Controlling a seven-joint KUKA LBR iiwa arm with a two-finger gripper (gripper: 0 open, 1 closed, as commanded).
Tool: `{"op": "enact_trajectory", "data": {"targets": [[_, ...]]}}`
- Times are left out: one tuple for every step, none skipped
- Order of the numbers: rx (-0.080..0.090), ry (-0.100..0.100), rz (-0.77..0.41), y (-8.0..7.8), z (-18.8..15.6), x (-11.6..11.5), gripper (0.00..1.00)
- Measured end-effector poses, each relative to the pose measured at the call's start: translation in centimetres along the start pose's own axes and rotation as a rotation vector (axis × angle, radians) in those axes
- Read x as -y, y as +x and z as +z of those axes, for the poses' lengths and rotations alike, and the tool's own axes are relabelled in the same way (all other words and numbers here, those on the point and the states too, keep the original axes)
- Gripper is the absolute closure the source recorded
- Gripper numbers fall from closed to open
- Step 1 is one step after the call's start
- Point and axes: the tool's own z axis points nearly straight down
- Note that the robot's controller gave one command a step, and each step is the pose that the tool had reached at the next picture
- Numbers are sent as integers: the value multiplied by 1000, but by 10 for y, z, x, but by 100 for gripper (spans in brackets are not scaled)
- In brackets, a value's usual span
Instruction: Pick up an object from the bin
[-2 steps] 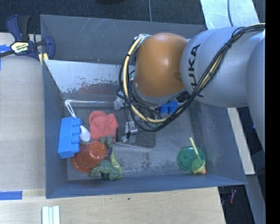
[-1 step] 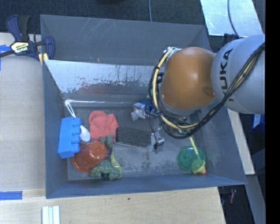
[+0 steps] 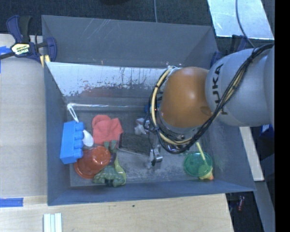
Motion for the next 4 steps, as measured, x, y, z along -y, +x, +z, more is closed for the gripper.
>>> {"op": "enact_trajectory", "data": {"targets": [[18,5,-64,-17,21,-13,0],[5,1,-8,-13,27,-33,100],[5,1,-8,-13,27,-33,100],[8,1,-7,-13,20,-33,100]]}}
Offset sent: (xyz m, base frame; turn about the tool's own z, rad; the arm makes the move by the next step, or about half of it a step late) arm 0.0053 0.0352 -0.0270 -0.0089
